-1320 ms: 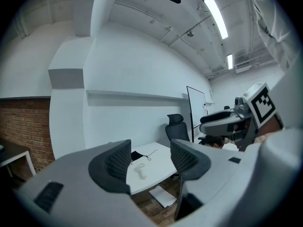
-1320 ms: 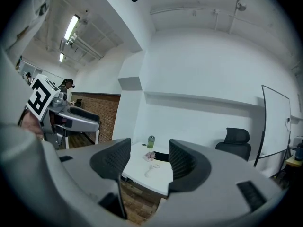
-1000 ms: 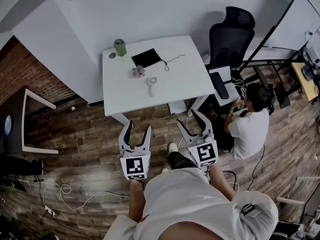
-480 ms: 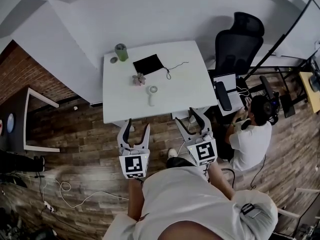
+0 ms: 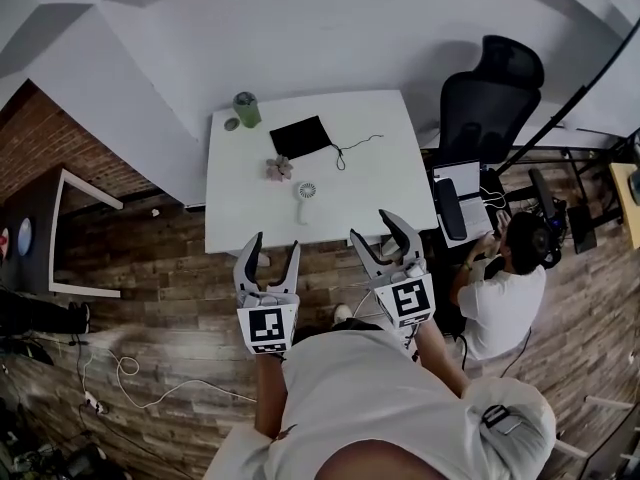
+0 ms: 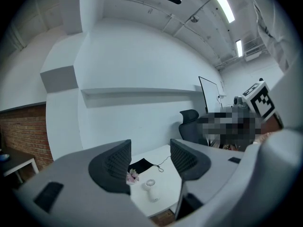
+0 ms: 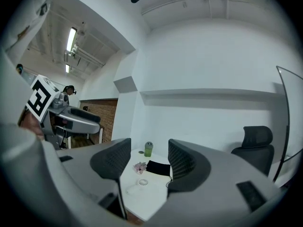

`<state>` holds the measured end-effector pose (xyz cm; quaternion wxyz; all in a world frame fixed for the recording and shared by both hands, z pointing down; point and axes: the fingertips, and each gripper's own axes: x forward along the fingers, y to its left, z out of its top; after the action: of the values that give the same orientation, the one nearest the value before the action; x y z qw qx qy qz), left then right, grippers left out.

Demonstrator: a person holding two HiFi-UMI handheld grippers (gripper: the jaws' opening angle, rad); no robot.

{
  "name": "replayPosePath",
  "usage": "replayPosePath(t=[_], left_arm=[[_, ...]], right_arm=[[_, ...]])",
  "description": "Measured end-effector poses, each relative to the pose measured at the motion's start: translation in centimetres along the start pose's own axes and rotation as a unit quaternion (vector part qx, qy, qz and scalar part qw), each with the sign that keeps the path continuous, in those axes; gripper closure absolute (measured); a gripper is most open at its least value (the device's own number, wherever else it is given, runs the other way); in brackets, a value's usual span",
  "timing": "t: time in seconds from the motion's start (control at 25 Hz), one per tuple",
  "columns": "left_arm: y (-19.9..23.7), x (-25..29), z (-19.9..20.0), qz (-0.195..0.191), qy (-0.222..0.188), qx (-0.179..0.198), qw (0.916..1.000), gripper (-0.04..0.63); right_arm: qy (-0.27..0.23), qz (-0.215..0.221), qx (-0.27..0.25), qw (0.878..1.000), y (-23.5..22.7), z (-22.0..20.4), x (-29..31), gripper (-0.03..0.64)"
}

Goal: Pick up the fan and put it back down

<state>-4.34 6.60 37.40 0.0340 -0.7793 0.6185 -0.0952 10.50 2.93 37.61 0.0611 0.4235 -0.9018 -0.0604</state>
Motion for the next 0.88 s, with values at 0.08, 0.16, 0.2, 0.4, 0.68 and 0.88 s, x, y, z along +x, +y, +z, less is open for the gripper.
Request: replayPosePath(t=[0.08,0.16,0.2,0.4,0.68,0.88], left_arm=[[0.1,0.5,0.0,0.001,0.000,0.002,1.0000,0.342],[0.3,1.1,-0.1,0.002,-0.002,0.001,1.0000,0.344],[0.4,1.4,-0.1,0.003,-0.002,0.000,1.0000,0.344],[0.7,3.3,-0.3,0.000,-0.001,-0.004,1.0000,0.344],[1.7,6.5,-0.7,-0.009,-0.001,-0.006,0.9999,0.345],[3.0,9.3,-0.7,-0.018,-0.003,-0.009,0.9998,0.345]], right_arm=[[0.004,0.003,-0.001,1.000,-0.2,-0.1,0.5,0.369],[0.018,0.004,-0.001,1.000,-0.4,-0.4,1.0,0.370],[0.015,0.006,0.000,1.000,-0.5,-0.5,1.4,0.370],[-0.001,0.007,-0.001,1.000,-1.6,-0.3,3.0,0.370],[0.005,-0.008,-0.002,1.000,-3.3,-0.9,5.3,0.370],[0.009,-0.014,-0.001,1.000,-4.7,-1.1,7.8,0.371]])
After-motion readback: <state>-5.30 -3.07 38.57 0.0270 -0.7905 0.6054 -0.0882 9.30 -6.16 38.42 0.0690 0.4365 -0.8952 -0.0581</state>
